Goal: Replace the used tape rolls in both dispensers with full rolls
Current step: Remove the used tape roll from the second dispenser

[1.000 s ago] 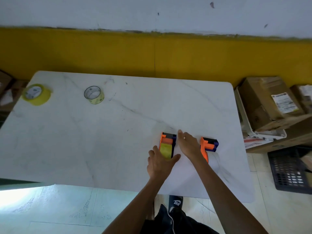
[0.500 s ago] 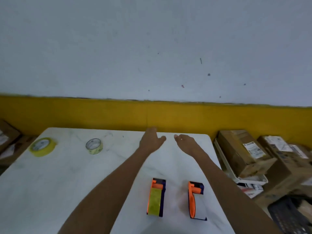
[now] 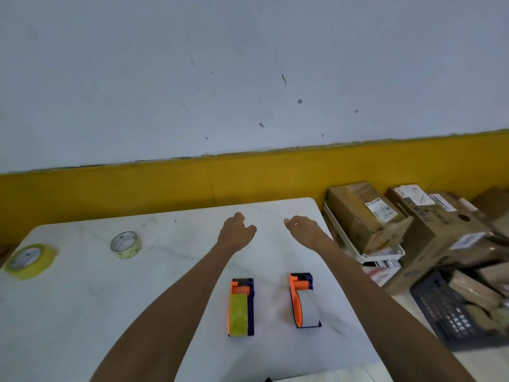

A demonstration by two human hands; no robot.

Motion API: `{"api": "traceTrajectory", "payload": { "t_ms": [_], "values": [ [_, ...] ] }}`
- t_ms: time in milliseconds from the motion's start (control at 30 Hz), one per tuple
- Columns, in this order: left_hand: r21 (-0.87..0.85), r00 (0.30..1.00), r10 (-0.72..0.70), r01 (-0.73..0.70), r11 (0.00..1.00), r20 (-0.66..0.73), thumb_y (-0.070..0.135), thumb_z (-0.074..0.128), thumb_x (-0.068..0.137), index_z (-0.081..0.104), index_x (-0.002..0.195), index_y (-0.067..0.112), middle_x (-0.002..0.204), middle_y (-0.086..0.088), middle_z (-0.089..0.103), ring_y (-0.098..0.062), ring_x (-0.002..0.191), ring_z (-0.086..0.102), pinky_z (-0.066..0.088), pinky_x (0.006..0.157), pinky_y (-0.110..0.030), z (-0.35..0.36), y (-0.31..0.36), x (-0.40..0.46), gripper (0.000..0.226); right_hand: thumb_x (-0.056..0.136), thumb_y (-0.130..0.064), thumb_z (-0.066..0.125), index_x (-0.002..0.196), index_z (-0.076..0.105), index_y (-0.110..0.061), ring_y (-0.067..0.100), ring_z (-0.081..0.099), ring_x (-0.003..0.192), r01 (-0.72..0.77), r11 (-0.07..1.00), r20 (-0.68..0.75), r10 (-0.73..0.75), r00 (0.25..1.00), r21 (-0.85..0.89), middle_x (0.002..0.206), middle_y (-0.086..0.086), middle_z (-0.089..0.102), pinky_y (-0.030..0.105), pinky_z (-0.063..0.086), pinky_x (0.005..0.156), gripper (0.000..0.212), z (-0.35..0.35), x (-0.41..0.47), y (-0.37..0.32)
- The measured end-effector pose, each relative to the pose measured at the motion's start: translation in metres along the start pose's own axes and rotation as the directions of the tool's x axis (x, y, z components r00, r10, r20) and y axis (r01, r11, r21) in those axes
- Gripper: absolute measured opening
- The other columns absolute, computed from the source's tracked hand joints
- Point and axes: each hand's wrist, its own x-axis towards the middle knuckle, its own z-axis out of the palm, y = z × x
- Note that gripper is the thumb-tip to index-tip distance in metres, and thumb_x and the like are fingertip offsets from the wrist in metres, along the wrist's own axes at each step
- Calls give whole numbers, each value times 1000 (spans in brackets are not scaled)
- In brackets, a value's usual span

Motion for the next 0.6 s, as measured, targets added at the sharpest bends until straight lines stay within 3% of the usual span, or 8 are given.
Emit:
{"api": "traceTrajectory", "payload": {
  "t_ms": [133,300,433,500,600],
  "values": [
    [-22,994,-26,28,999,102,28,54,93,44,137,4,133,-15,55,-30,119,55,47,98,-37,36,-2,-5,51,98,-48,38,123,57,-10,28,53,119,-110,993,31,109,994,35,131,10,57,35,39,97,49,7,-7,41],
    [-111,976,-97,120,987,194,22,52,94,45,135,5,103,-4,54,-20,88,56,43,75,-26,88,-7,-13,45,98,-44,38,105,56,-11,24,54,90,-241,966,79,234,969,93,100,6,57,37,45,89,39,23,-19,87],
    [-204,954,-197,244,948,226,20,50,92,49,129,7,107,-10,60,-23,87,59,45,73,-28,129,-15,-24,39,96,-40,44,125,52,-15,23,54,93,-352,911,114,335,935,213,108,5,55,37,52,92,39,43,-27,121],
    [-268,922,-283,352,897,265,22,48,85,56,116,10,112,-16,67,-29,93,65,53,78,-34,153,-26,-25,34,95,-41,45,128,50,-18,25,57,97,-423,875,161,394,905,235,111,7,57,42,55,94,40,52,-34,132],
    [-302,861,-380,482,823,338,15,41,81,57,78,12,104,-22,72,-35,92,69,53,78,-38,183,-41,-27,16,97,-40,43,128,48,-16,30,58,111,-508,817,231,457,859,272,120,12,58,43,57,88,39,65,-42,142]
  ]
}}
